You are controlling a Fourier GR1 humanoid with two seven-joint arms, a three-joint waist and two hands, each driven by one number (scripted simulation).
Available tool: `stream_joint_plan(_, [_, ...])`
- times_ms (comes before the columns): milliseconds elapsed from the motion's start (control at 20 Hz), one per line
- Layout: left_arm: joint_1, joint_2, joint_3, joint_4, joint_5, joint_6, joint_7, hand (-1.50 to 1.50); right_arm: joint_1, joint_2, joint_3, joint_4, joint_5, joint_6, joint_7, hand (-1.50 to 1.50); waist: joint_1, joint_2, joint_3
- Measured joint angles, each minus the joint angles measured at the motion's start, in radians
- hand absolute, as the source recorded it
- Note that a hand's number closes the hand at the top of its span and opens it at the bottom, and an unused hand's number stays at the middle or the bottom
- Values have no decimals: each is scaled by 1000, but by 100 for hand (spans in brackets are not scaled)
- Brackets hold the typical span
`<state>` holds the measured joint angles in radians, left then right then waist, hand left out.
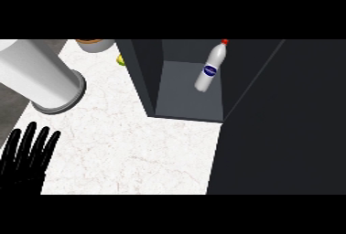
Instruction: Pick up the bottled water, place it into the cabinet and close the cabinet
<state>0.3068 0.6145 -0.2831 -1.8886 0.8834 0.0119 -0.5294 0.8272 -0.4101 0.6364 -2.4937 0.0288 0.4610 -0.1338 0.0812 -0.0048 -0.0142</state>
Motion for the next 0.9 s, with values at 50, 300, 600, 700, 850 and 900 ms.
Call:
stream_joint_plan(50, [7,6,6,-5,5,-10,-1,-150,-4,3,3,1,-2,-4,3,150,6,1,0])
stream_joint_plan(300, [29,47,39,-16,34,-70,3,-150,-50,2,4,3,-13,-7,31,150,38,13,0])
stream_joint_plan(600, [39,84,73,-23,63,-124,8,-150,-122,-4,-1,5,-23,5,70,150,77,26,-3])
stream_joint_plan(700, [40,94,79,-20,66,-139,12,-150,-148,-10,-5,5,-27,12,80,150,90,30,-4])
stream_joint_plan(850, [42,107,91,-21,73,-158,13,-150,-180,-15,-7,6,-31,20,97,150,110,34,-6])
stream_joint_plan(900, [40,111,93,-22,76,-163,15,-150,-197,-20,-11,6,-33,27,103,150,117,36,-6])
